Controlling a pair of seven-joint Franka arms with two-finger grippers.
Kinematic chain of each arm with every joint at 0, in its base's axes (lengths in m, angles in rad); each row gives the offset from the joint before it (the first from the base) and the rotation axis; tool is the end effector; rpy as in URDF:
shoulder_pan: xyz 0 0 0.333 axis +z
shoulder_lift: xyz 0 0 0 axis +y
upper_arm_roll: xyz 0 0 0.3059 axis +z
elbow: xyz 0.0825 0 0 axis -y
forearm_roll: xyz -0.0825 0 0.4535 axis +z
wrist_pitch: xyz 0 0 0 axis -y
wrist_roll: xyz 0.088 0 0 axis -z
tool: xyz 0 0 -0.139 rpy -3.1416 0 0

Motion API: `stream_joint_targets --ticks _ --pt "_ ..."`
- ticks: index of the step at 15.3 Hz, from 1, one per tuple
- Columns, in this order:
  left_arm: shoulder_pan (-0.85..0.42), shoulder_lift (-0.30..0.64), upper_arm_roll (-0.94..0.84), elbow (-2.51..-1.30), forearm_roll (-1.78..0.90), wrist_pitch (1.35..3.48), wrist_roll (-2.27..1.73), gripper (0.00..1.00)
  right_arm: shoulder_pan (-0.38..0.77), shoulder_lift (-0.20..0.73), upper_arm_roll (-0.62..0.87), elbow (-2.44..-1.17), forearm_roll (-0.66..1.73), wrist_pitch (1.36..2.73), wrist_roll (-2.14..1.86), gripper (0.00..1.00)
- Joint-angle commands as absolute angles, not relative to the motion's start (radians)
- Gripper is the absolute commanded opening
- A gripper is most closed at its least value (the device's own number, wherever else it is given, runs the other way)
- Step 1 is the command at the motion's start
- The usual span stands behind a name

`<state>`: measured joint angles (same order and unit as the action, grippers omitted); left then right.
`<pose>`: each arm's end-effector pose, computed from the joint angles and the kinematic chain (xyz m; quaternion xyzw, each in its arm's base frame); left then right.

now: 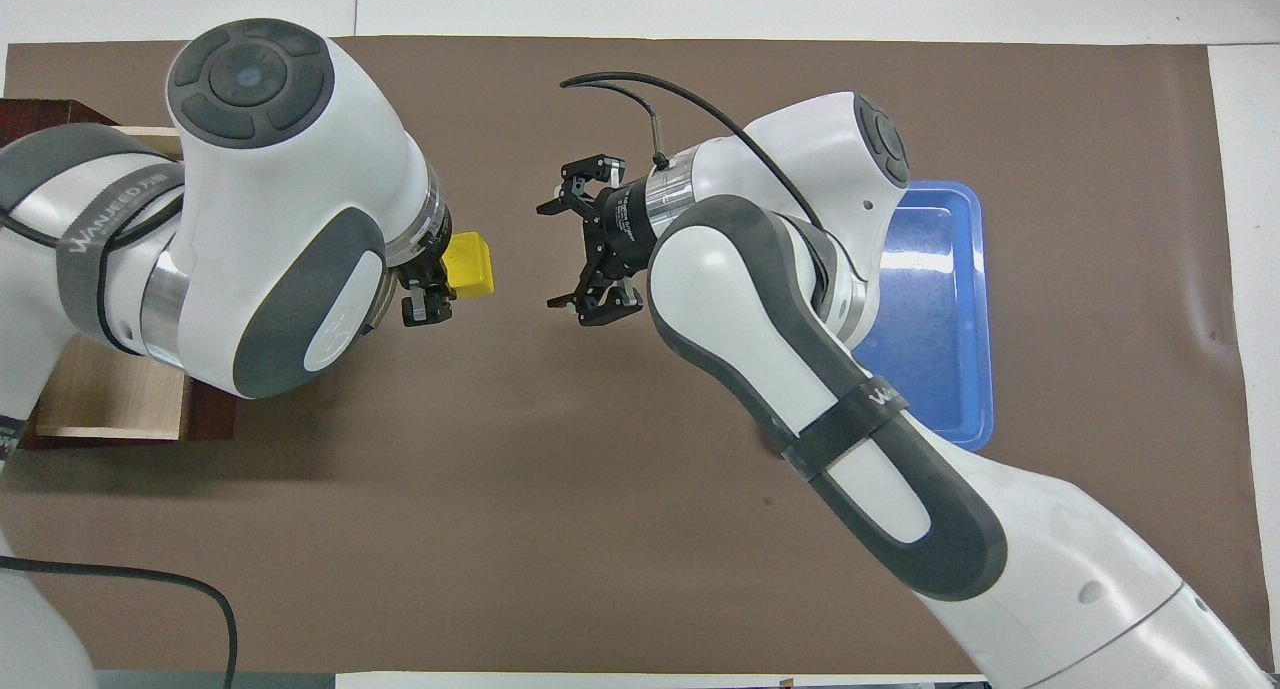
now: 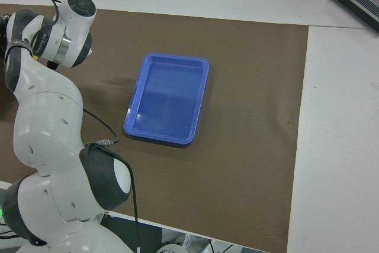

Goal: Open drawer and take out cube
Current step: 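Grasp the yellow cube with the right gripper beside the left gripper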

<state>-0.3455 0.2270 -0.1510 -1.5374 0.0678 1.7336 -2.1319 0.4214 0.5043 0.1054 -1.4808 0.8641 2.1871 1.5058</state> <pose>0.6171 -0.3167 0.4662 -0.6869 -0.7265 -0.0123 0.0178 0.6664 0.4292 0.3597 -0.6870 0.6085 0.2816 0.2801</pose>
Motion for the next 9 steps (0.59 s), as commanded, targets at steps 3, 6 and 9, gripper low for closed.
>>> stream_joint_targets --ticks 3,6,9 --pt "-0.356 0.232 -0.144 -1.526 0.081 1.733 -2.154 0.0 0.497 0.551 0.1 -1.427 0.854 2.25 1.539 1.0" --pt "-0.362 0.233 -0.144 -1.528 0.078 1.736 -2.155 0.0 0.511 0.549 0.101 -1.428 0.854 2.238 1.546 1.0" --pt "-0.362 0.233 -0.144 -1.528 0.078 1.738 -2.157 0.0 0.512 0.548 0.101 -1.427 0.856 2.238 1.563 1.0"
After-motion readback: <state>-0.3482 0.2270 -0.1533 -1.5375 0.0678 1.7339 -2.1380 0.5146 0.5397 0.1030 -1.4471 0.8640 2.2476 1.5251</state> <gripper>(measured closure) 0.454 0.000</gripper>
